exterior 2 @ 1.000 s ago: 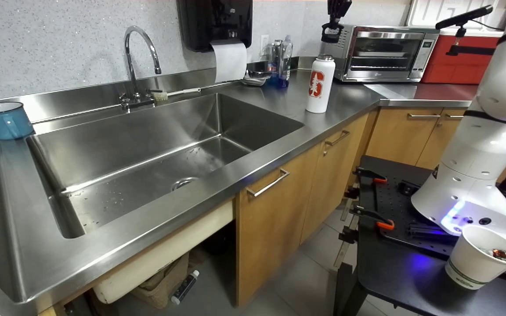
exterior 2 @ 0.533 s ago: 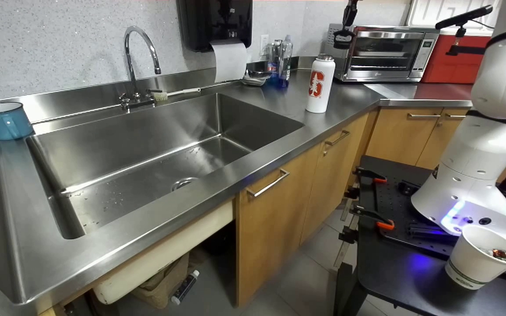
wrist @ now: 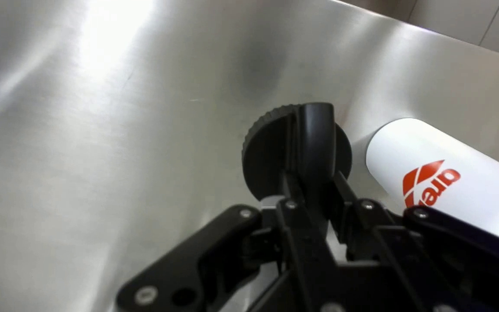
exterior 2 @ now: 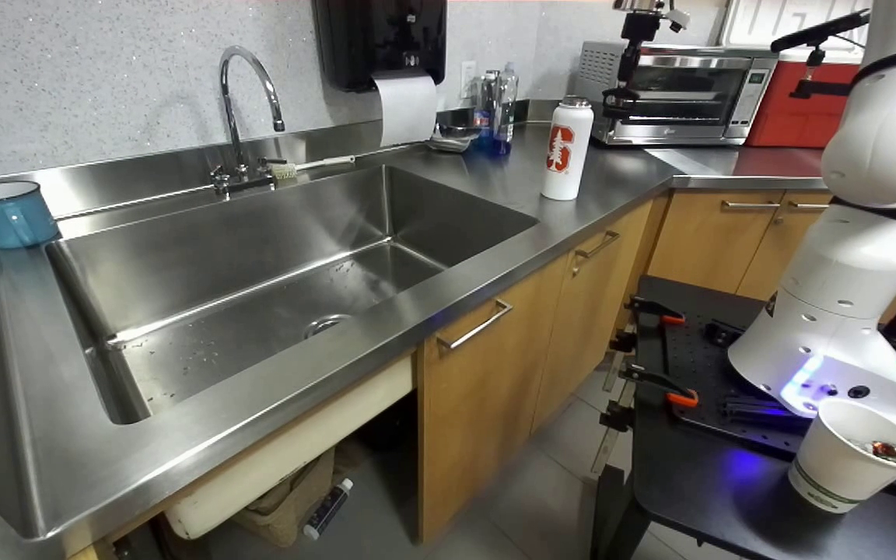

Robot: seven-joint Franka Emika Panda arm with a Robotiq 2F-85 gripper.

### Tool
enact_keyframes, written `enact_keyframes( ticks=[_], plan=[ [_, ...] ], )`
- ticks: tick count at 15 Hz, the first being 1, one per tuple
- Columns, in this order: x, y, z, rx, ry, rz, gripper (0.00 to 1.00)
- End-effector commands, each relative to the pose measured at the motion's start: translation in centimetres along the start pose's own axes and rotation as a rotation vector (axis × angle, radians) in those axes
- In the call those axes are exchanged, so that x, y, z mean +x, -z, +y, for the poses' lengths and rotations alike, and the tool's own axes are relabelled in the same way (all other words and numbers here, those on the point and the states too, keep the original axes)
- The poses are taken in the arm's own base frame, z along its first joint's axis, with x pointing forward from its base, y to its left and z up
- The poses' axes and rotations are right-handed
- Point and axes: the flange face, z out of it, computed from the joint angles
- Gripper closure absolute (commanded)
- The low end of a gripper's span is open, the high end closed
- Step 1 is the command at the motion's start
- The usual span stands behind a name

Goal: Take the lid off the bottle and put it on the counter

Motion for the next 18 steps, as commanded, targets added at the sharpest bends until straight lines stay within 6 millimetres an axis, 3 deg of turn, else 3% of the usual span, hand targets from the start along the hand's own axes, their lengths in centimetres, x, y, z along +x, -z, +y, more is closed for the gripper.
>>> enact_keyframes(
  ticks=[1, 10, 14, 18],
  plan=[
    [-1.1, -2.6, -0.7, -0.018, -0.095, 0.006, 0.95],
    [-2.2, -13.5, -3.8, -0.035, -0.251, -0.067, 0.95],
    [-2.4, -15.5, -3.8, -0.067, -0.344, -0.075, 0.95],
    [-2.2, -15.9, -3.6, -0.095, -0.402, -0.083, 0.95]
  ],
)
